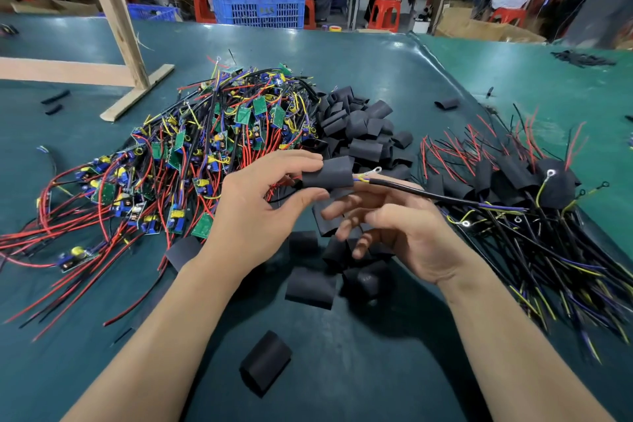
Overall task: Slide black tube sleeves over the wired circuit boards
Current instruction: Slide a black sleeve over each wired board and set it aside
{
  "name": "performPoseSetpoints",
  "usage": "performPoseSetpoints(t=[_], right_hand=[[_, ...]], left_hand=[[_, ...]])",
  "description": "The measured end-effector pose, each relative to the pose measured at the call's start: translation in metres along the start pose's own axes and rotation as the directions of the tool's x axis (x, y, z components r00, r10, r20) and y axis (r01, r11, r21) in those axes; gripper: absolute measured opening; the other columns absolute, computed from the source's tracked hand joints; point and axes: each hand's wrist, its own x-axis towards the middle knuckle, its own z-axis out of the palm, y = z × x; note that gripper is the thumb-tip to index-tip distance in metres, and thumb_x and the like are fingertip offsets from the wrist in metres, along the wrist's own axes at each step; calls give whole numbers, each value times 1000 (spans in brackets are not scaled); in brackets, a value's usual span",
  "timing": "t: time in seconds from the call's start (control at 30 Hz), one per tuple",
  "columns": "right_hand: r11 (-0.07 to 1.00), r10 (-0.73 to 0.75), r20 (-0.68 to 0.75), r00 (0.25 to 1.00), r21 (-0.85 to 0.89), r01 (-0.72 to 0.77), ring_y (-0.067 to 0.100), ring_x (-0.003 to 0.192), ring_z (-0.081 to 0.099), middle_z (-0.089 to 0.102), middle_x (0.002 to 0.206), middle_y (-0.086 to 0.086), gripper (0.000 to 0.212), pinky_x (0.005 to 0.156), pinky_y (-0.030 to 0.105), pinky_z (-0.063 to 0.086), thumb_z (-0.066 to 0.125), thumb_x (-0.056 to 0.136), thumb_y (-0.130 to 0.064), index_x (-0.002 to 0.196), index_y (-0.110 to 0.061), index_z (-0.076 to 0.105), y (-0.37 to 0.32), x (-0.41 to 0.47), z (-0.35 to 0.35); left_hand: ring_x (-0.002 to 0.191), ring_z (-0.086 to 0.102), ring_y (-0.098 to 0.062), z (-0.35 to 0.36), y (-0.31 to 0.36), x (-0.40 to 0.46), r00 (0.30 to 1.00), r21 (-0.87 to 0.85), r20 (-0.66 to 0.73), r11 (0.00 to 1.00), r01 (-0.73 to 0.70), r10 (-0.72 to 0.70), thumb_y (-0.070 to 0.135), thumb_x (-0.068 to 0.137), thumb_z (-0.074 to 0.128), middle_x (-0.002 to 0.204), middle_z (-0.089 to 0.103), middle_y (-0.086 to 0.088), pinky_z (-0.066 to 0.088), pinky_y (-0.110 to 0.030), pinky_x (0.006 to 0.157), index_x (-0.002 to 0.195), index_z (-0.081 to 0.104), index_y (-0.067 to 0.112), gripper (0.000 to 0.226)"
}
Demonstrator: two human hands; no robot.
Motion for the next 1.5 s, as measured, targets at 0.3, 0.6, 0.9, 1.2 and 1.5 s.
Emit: performPoseSetpoints(t=[0.3, 0.6, 0.9, 1.2, 1.5], right_hand=[[968, -204, -405, 891, -221, 121, 17, 48, 60, 68, 62, 6, 23, 40, 23, 45, 64, 92, -30, 78, -14, 73, -4, 7, 4], [820, 108, -894, 434, 327, 470, 2, 40, 49, 57, 52, -9, 32, 40, 14, 40, 53, 100, -39, 75, -19, 56, -26, -1, -44], [597, 204, -748, 632, 607, 525, 5, 39, 52, 66, 57, -4, 43, 36, 13, 38, 37, 105, -29, 73, -13, 62, -26, -6, -49], [914, 166, -724, 670, 368, 171, 6, 38, 46, 57, 50, -6, 32, 36, 13, 33, 46, 99, -26, 75, -15, 63, -20, 6, -26], [995, -92, -696, 712, -38, 91, 14, 40, 50, 61, 53, 4, 36, 36, 20, 38, 50, 101, -23, 72, -10, 66, -8, 10, -7]], left_hand=[[120, 58, -21, 3, 1, -1, 994, 169, -16, 980, -102, 106, 15, 85, 76, 126, 64, -7, 44, -42, 104, 115, 69, 4, 32], [104, 60, -22, 2, -1, -3, 990, 229, -93, 970, -78, 102, 12, 92, 64, 106, 67, -5, 45, -31, 97, 111, 69, 5, 20], [99, 60, -15, 1, -2, -3, 998, 219, -45, 975, -26, 36, 19, 95, 60, 101, 66, 6, 45, -26, 90, 108, 70, 11, 18], [109, 53, -32, -7, -20, -4, 944, 627, -17, 732, 266, -329, 28, 90, 67, 114, 64, -5, 43, -46, 92, 112, 71, 14, 27], [101, 59, -26, -16, -30, -2, 816, 639, -51, 610, 470, -576, 25, 93, 64, 112, 60, -2, 48, -40, 87, 100, 73, 18, 13]])
